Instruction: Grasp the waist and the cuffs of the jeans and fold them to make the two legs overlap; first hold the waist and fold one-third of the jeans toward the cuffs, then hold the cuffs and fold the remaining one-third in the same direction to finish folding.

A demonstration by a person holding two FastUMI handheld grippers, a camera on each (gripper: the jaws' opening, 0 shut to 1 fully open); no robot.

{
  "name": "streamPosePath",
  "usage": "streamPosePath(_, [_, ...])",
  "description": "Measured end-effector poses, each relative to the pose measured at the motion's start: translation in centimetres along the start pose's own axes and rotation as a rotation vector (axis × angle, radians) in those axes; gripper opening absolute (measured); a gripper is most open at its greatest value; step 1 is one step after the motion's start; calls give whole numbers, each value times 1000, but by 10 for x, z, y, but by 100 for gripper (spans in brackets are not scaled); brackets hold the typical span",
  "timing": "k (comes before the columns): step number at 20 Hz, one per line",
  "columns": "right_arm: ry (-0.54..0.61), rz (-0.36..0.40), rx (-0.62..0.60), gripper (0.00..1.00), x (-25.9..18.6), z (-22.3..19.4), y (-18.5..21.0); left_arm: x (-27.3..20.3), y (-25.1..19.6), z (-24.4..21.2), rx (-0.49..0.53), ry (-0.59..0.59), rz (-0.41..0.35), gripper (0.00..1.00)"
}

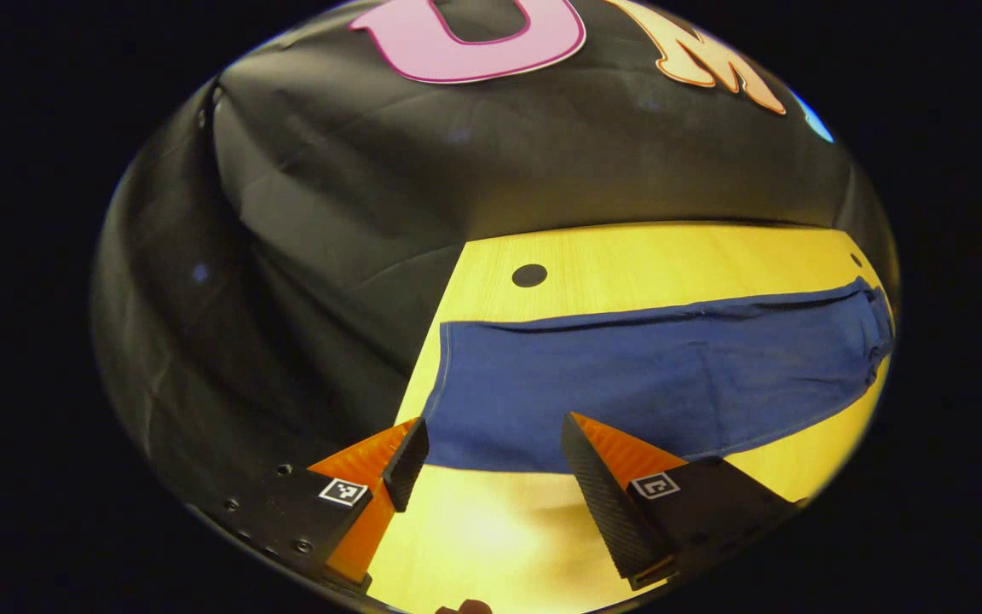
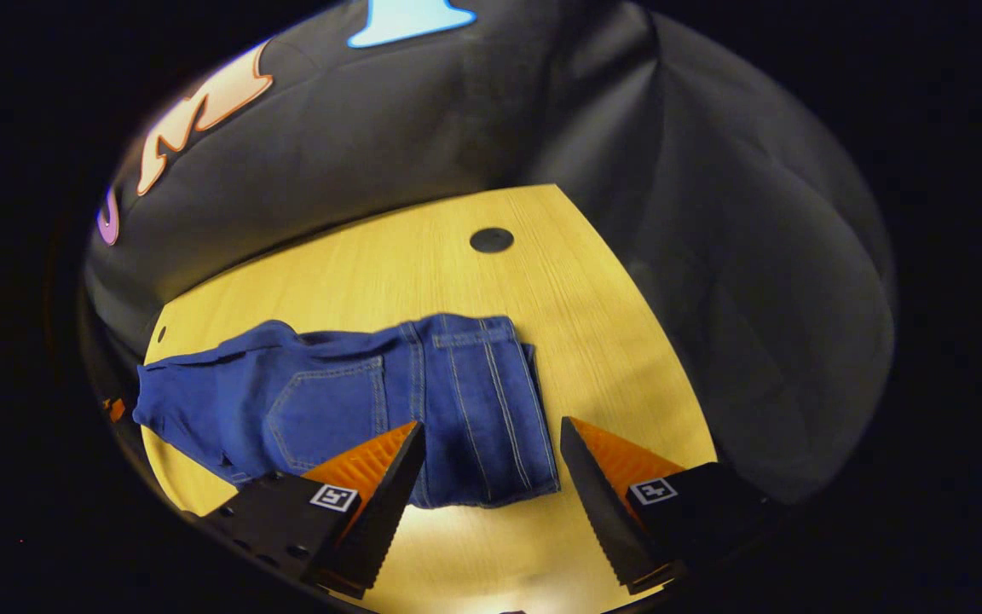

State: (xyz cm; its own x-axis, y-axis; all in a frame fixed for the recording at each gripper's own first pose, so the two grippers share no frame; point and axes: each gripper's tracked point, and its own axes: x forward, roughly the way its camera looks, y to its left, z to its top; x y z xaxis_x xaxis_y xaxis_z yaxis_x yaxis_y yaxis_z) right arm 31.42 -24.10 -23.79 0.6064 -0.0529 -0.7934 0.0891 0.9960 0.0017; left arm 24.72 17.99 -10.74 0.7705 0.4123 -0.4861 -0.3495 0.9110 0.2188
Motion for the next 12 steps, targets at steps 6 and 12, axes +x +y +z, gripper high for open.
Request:
streamPosePath(6, [48,15,36,100,20,-24,-3,-12,-5,30,-109,-56,-10,96])
streamPosePath(12, [40,49,70,98,21,-27,-4,-18,-11,40,-92,-86,4,96])
